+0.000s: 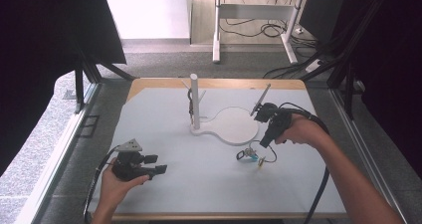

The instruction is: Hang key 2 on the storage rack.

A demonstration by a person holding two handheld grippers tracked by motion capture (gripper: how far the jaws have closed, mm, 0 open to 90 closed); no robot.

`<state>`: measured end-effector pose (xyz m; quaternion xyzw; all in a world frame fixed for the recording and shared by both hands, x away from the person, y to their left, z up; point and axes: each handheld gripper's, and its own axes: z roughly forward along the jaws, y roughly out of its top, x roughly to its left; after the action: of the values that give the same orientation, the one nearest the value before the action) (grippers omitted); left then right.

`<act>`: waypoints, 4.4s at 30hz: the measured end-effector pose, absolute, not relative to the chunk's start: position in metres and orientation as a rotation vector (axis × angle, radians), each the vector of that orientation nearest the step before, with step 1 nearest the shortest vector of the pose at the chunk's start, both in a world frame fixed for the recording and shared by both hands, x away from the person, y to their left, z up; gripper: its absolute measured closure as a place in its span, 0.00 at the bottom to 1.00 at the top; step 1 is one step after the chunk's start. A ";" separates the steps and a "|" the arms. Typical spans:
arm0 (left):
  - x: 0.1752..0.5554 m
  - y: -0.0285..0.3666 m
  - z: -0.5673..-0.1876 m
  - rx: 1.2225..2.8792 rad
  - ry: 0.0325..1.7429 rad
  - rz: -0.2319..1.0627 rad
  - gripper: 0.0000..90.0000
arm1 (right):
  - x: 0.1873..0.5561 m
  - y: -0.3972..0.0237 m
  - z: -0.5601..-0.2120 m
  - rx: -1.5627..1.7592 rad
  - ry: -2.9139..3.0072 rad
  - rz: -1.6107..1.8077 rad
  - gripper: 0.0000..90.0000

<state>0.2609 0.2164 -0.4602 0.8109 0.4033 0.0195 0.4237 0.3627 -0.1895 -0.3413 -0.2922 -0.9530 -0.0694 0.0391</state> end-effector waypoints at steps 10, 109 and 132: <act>0.261 0.217 -0.460 2.023 1.016 0.042 0.45 | 0.374 -0.188 -0.334 -0.933 -2.916 -0.211 0.97; 0.259 0.221 -0.458 1.990 1.002 0.036 0.46 | 0.459 -0.122 -0.304 -1.015 -2.881 -0.366 0.97; 0.259 0.222 -0.459 1.987 1.005 0.031 0.46 | 0.484 -0.111 -0.312 -1.059 -2.885 -0.382 0.97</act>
<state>0.2594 0.2223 -0.4593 0.8006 0.4049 0.0124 0.4416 0.4843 -0.1110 -0.3118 -0.3420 -0.9313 -0.1234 0.0223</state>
